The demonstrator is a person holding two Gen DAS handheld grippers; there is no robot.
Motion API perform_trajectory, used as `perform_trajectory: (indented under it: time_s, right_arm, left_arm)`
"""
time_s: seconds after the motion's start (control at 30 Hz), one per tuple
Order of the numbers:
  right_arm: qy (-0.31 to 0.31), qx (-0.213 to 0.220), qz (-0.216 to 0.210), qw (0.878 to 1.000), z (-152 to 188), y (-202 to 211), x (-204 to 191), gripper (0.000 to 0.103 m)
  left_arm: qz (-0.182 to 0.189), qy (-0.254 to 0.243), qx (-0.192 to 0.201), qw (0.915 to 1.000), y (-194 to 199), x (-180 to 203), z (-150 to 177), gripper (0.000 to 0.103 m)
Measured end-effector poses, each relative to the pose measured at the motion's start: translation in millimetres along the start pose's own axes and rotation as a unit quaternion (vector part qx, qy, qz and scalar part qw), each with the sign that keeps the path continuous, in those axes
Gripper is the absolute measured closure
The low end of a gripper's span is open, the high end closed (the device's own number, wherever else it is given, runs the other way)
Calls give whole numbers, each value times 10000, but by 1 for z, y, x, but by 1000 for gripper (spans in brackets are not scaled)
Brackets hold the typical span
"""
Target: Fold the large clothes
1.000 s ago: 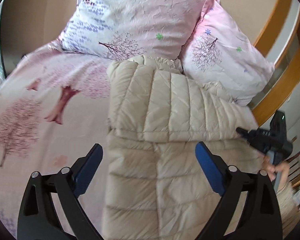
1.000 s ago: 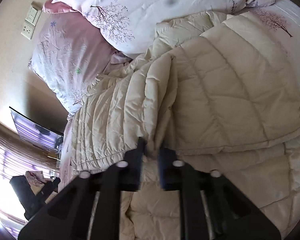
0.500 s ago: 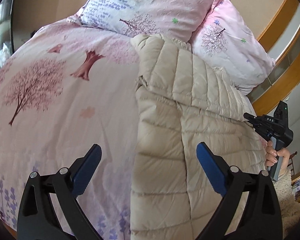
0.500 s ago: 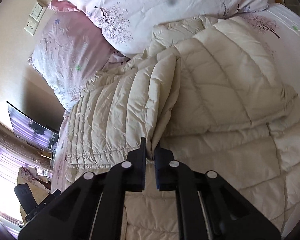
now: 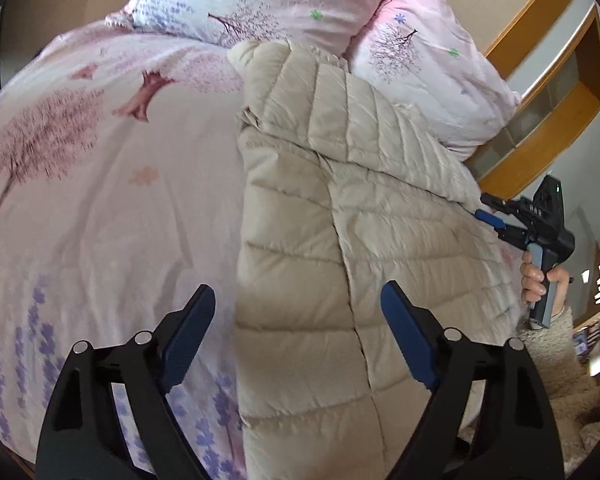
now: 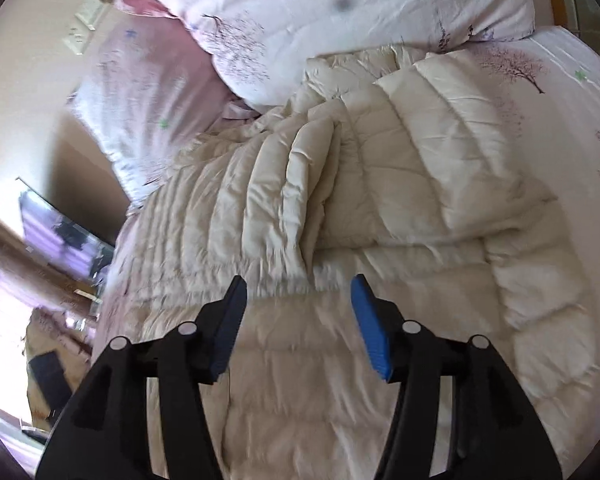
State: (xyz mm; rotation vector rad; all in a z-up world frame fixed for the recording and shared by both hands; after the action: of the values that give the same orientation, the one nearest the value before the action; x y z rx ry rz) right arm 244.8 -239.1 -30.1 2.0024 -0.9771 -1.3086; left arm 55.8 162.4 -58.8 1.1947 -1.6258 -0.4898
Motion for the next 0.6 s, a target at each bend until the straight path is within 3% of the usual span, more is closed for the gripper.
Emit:
perform_trajectory:
  time_s: [0.17, 0.4, 0.6]
  right_arm:
    - [-83, -19, 32, 10000, 31, 41, 33, 43]
    - [-655, 14, 463, 9968, 89, 96, 107, 42]
    - [-1007, -520, 140, 9935, 134, 98, 143, 43]
  left_arm:
    - [377, 126, -112, 9991, 0, -1, 20, 24]
    - [835, 187, -205, 9961, 8, 3, 50, 29]
    - [1180, 244, -289, 9923, 12, 9, 73, 36]
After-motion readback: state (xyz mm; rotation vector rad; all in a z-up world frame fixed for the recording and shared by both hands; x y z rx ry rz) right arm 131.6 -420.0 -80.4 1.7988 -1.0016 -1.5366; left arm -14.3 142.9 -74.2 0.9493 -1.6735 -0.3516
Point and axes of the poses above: each gripper's, at about its wrist camera, not at the fingertips, and y roughly against the way its jaws point, x to its right, z to its underside, the point moved 5 cm from there along -y, roughly the way its jaws point, and after that the axes turned 12 degrees about -x, right-handed, at the moved point
